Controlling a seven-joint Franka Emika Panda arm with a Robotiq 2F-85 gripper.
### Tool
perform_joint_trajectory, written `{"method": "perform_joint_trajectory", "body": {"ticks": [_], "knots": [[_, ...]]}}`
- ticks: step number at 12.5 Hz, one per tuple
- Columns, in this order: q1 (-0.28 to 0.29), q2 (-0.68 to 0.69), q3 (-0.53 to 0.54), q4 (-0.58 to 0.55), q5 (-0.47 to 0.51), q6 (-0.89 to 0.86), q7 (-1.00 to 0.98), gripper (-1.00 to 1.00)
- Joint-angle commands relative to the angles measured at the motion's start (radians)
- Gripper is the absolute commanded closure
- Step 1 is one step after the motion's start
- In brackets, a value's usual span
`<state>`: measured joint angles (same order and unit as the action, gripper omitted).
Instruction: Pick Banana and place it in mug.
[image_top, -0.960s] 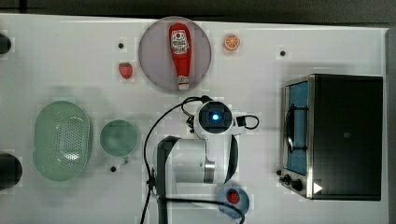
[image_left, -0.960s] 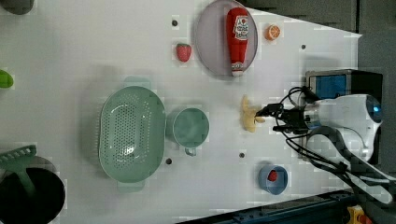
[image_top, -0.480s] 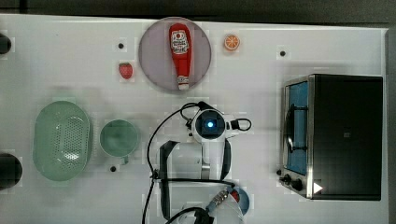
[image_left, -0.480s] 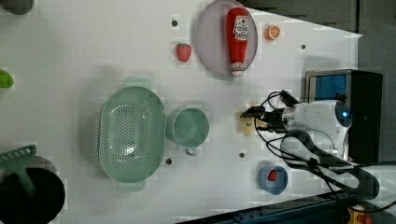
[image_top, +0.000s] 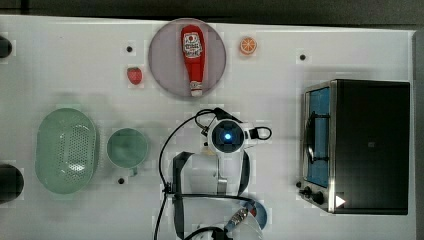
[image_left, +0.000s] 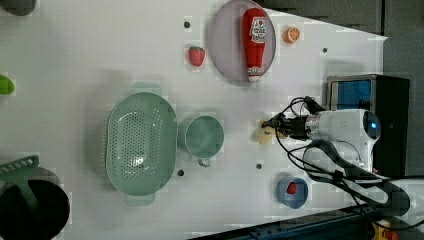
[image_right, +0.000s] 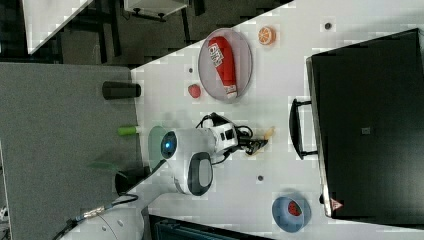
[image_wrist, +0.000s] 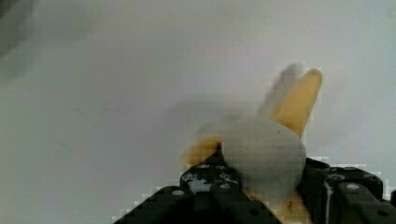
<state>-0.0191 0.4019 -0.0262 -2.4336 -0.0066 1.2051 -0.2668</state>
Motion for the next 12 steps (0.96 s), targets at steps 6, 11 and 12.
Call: {"method": "perform_joint_trajectory", "body": {"ticks": [6,11,12], "knots": [[-0.008,-0.301,0.003,0.024,0.005,-0.227,-0.022,0.26],[-0.010,-0.552,0.004,0.131,0.005,-0.659,-0.015,0.26],[-0.010,-0.582,0.005,0.165,0.005,-0.729,-0.010,0.26]]}}
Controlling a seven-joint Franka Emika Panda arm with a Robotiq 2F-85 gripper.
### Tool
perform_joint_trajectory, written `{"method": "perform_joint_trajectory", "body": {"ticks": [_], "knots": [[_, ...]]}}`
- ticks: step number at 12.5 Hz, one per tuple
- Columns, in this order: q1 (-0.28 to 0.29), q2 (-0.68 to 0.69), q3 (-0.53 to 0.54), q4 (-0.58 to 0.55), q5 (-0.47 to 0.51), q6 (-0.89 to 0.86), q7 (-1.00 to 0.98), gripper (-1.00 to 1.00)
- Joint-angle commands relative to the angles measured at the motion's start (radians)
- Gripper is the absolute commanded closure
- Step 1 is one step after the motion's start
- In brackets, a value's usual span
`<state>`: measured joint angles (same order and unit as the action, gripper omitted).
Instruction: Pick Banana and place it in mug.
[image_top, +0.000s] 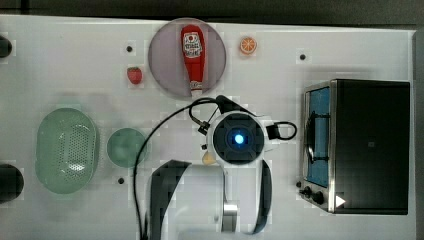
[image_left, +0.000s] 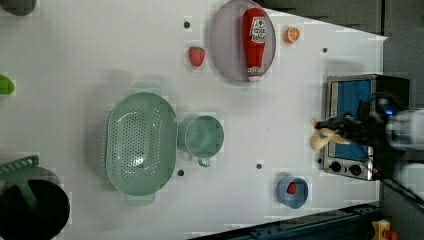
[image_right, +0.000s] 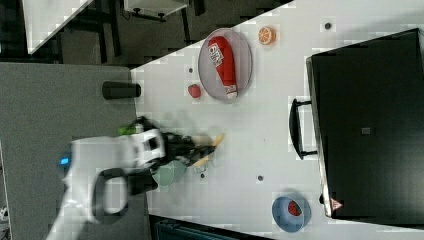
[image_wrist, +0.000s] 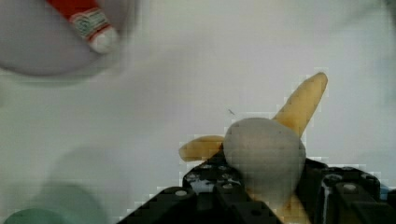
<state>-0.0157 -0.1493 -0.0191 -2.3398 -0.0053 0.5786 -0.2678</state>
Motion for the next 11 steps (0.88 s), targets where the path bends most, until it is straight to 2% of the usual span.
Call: {"method": "perform_joint_trajectory", "body": {"ticks": [1,3,6,9,11], "knots": [[-0.012,-0.057,0.001,0.101,0.003,-0.161,-0.006,0.26],[-0.006,-0.094,0.024,0.135,0.004,-0.252,0.006,0.26],[0.009,-0.121,0.101,0.149,0.022,-0.292,0.123,0.26],[0.031,-0.112,0.217,0.148,0.028,-0.295,0.310,0.26],[0.040,-0.088,0.298,0.147,0.065,-0.285,0.439,0.26]]}}
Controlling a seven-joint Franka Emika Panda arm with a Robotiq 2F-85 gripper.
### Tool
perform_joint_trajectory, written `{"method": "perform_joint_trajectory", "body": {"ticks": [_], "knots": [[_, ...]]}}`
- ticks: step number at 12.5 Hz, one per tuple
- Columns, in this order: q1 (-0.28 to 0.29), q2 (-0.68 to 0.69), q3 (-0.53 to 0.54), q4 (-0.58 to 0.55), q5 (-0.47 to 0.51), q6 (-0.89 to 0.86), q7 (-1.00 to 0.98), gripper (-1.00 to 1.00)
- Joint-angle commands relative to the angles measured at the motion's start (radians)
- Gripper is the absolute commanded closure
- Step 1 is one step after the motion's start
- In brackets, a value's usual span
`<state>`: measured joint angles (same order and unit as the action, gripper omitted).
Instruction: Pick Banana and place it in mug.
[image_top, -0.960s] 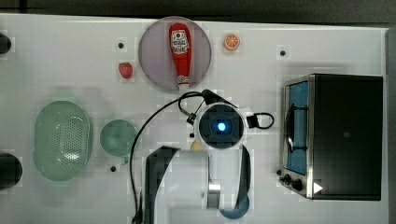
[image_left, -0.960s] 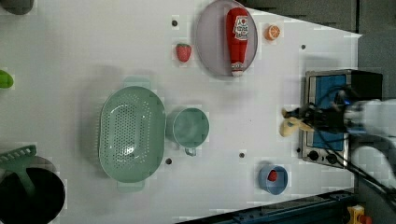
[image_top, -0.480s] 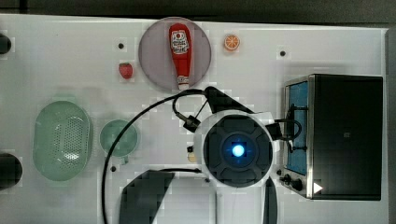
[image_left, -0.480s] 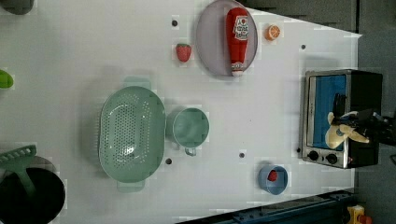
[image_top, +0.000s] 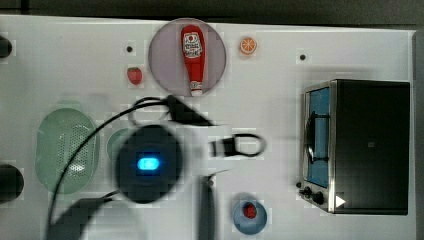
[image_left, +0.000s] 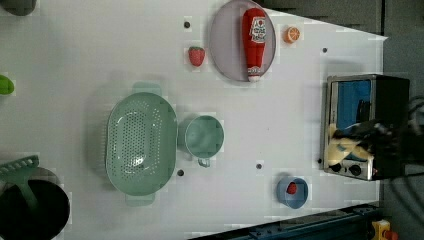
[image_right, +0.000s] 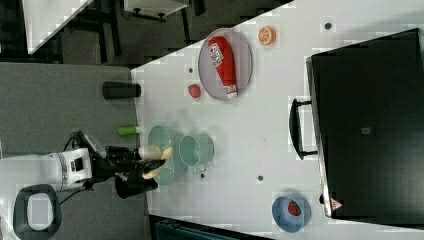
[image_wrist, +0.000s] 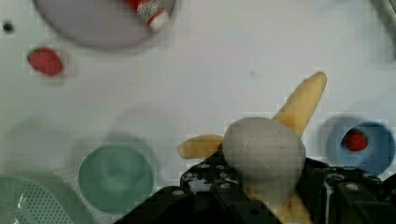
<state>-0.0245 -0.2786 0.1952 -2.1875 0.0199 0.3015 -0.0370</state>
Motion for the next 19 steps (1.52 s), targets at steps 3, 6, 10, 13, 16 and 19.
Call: {"method": "perform_joint_trajectory", "body": {"ticks": [3,6,10,13,16,19], "knots": [[0.051,0.112,0.183,-0.006,0.109,0.057,0.297,0.26],[0.053,0.214,0.255,-0.008,0.110,0.203,0.416,0.26],[0.053,0.361,0.310,-0.018,0.106,0.340,0.550,0.26],[0.054,0.448,0.313,-0.055,0.062,0.491,0.559,0.26],[0.053,0.496,0.296,-0.100,-0.021,0.587,0.573,0.26],[0.053,0.534,0.288,-0.128,-0.028,0.635,0.577,-0.02]]}}
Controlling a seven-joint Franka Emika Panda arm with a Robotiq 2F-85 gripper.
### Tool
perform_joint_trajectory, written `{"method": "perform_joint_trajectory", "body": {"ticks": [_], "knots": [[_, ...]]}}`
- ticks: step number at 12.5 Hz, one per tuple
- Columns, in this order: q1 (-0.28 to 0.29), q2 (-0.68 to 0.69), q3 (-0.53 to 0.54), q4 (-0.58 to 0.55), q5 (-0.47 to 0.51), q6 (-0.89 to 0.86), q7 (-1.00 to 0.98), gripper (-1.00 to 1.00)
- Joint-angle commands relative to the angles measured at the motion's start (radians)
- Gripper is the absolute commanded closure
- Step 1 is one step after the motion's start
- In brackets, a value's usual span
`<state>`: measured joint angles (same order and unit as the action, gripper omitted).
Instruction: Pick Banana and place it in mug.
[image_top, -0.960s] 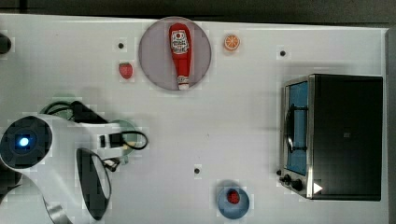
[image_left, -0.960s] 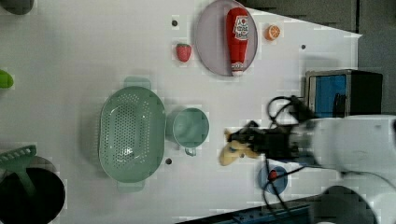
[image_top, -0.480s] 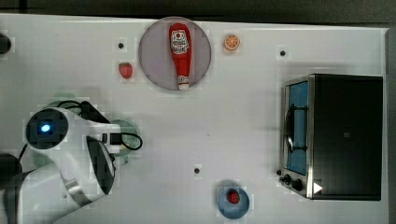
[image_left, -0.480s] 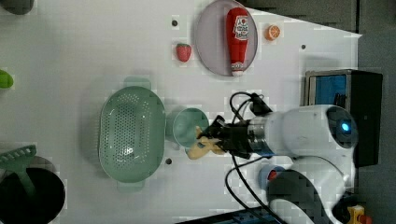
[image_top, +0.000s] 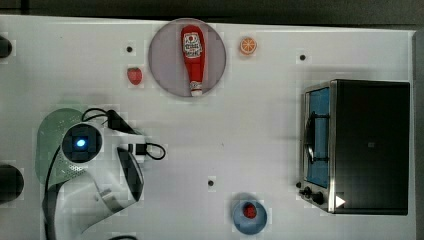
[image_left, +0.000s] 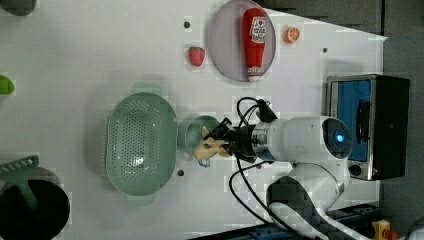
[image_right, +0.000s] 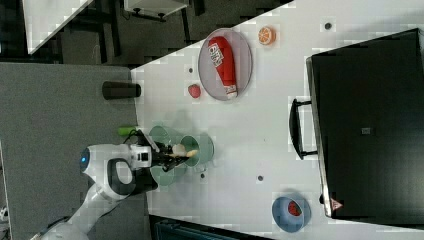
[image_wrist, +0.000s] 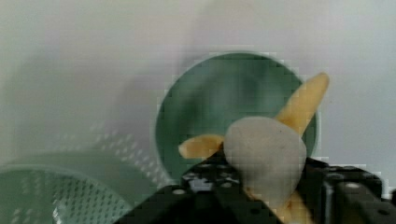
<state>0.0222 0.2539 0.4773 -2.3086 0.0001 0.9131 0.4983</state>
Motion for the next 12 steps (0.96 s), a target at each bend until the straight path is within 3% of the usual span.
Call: {"method": "perform_joint_trajectory", "body": {"ticks": [1,4,5,9,12], "knots": [[0.007,0.011,0.005,-0.011,-0.008,0.047,0.042,-0.24],[0.006,0.011,0.006,-0.014,-0.008,0.077,0.042,-0.91],[0.006,0.003,0.005,-0.013,-0.008,0.078,0.042,-1.00],[-0.008,-0.124,-0.018,0.001,-0.007,0.028,0.042,-1.00],[-0.013,-0.274,-0.054,0.073,-0.007,-0.196,0.039,-1.00]]}}
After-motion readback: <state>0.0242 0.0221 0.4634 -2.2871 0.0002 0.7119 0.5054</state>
